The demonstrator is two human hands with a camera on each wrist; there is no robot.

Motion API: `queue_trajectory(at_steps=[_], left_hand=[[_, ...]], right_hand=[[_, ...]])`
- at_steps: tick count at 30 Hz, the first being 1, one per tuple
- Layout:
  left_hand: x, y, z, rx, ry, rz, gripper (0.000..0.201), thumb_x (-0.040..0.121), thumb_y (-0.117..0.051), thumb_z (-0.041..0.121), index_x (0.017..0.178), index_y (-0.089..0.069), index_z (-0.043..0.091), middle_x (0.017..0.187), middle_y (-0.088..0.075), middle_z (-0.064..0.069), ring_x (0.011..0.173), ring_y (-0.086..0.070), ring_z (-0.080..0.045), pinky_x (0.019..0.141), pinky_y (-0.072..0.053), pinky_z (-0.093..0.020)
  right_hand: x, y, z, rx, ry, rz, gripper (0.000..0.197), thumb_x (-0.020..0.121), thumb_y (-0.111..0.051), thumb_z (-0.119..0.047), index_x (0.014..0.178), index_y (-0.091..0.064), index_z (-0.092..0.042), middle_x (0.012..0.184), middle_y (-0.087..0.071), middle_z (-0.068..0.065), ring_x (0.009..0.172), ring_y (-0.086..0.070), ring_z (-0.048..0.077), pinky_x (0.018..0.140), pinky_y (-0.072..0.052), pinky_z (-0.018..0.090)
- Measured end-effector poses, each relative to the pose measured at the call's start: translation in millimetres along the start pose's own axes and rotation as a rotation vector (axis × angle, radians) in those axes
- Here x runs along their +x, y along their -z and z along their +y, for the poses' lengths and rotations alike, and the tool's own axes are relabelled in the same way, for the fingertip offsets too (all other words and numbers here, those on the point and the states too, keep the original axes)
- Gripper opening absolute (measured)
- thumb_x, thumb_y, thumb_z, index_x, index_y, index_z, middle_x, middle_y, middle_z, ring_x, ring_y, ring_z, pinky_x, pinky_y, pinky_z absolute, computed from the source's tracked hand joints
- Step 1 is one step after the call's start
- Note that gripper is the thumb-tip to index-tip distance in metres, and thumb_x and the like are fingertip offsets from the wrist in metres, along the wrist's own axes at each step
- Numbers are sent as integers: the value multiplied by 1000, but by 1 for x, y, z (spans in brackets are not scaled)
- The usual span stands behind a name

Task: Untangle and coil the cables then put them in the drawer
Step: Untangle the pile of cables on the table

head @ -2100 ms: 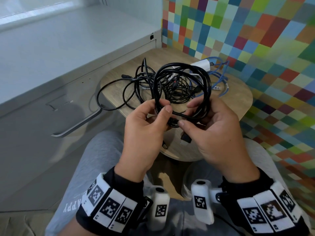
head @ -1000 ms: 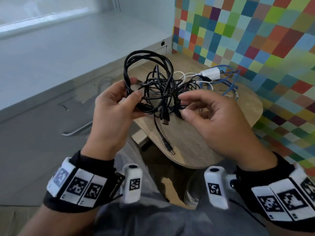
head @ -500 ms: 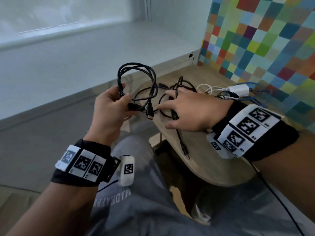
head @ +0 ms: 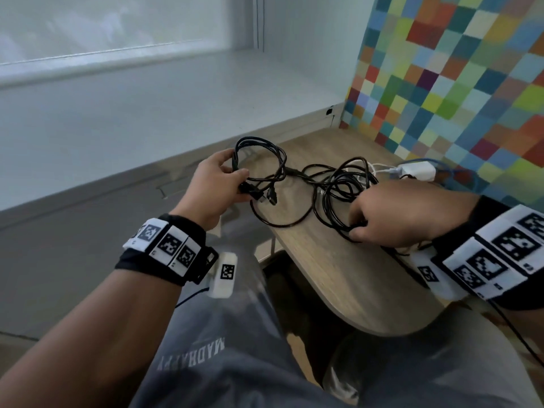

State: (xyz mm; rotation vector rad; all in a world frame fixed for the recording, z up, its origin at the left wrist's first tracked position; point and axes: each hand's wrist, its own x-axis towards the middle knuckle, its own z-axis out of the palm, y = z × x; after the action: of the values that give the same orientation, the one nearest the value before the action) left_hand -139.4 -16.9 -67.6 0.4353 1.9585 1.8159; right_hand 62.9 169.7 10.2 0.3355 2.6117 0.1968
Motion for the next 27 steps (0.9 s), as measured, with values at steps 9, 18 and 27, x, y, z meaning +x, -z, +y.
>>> queue_trajectory(at_steps=[9, 18, 27], left_hand=[[21, -24, 3, 112, 12, -22, 26, 98, -62, 4, 123, -67, 10, 99, -74, -16, 82, -77, -28, 79, -64, -50], [28, -38, 11, 516, -49, -70, 32, 95, -66, 49, 116, -69, 25, 114, -76, -4, 97, -75, -23, 95, -58, -45], [-25, -49, 38, 496, -188, 13, 28, 93, -68, 43, 118, -71, 31, 114, -66, 7, 95, -60, -4, 79, -45, -23]], right_hand=[[-10, -20, 16, 34, -67, 32, 49, 98, -51, -56, 77, -64, -15, 71, -62, 0, 65, -56, 19, 58, -43, 32], [-15, -27, 11, 331, -21, 238, 21, 94, -62, -53, 97, -73, -36, 98, -70, -15, 88, -65, 8, 80, -58, 38], [-30, -18, 10, 573, 27, 483, 15, 93, -67, -48, 101, -77, -40, 111, -62, -16, 106, -60, 7, 93, -51, 34]])
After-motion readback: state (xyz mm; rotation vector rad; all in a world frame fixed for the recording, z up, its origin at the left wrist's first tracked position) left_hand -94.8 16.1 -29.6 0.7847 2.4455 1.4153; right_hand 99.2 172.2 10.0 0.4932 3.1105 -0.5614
